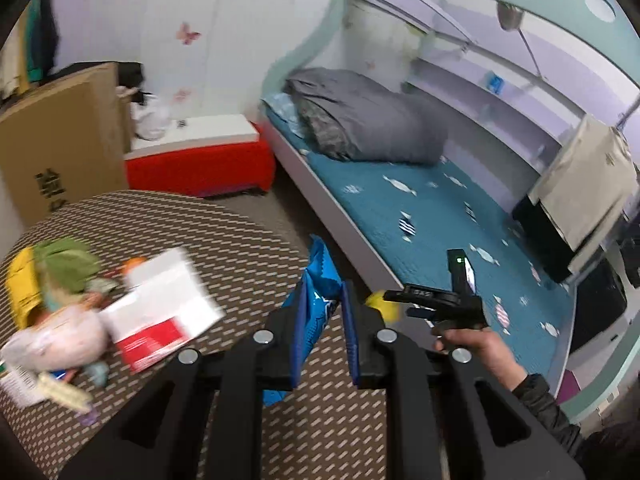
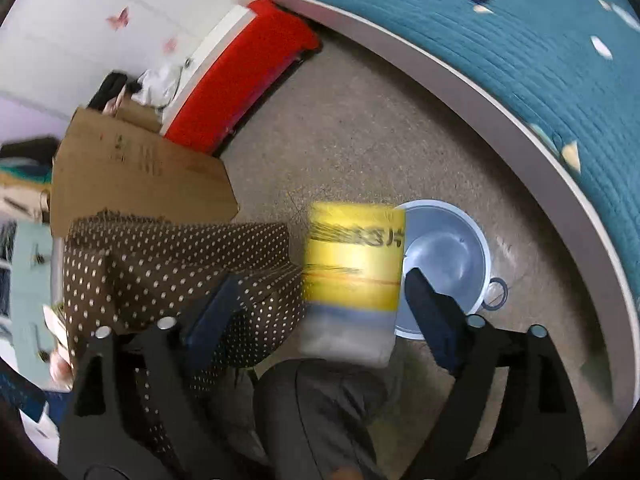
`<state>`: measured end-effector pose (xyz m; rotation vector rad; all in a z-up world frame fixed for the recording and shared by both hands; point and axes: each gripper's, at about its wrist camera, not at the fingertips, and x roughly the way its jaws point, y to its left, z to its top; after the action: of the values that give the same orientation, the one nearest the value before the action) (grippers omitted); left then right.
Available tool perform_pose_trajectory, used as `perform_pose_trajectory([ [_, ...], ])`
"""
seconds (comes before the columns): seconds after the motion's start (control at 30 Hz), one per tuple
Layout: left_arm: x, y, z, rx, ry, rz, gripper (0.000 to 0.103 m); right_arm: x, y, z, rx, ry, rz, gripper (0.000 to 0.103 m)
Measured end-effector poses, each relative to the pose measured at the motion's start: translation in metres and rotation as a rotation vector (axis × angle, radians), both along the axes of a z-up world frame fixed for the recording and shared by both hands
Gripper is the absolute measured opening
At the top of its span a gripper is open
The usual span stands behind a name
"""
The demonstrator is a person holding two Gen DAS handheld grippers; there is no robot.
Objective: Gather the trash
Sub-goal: 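Drop the yellow box into the blue bin with the right gripper while the left gripper drops the blue wrapper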
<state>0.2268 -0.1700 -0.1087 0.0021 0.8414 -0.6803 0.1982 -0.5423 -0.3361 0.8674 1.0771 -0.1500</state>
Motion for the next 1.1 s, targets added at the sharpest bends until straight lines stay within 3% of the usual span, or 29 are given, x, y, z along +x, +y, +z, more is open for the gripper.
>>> perform_pose_trajectory([
  [0.43,0.035,-0.148,-0.058,0.048,0.14,-0.215,0.017,-0.057,-0.056,0.045,-0.038,-0.105,-0.108,0.09],
  [0.7,0.042,-0.209,-0.102,0.123,0.222,-0.302,0.018,-0.079,-0.066,0.066,-0.05,-0.141,-0.143,0.091],
  [0.77,0.044,-0.218,-0.111,0.152,0.235,-0.303,0.036,-0.082,-0.067,0.069,-0.053,-0.148,-0.146,0.091],
  [0.8,0.046,-0.22,-0.114,0.161,0.237,-0.292,0.064,-0.084,-0.067,0.07,-0.055,-0.151,-0.146,0.091],
  [0.83,0.048,-0.221,-0.114,0.168,0.233,-0.278,0.086,-0.084,-0.066,0.071,-0.056,-0.155,-0.145,0.091],
  [0.97,0.055,-0.212,-0.111,0.204,0.222,-0.22,0.09,-0.087,-0.061,0.082,-0.067,-0.179,-0.138,0.095],
  [1.1,0.054,-0.192,-0.1,0.187,0.202,-0.19,0.09,-0.088,-0.051,0.095,-0.089,-0.214,-0.135,0.097],
])
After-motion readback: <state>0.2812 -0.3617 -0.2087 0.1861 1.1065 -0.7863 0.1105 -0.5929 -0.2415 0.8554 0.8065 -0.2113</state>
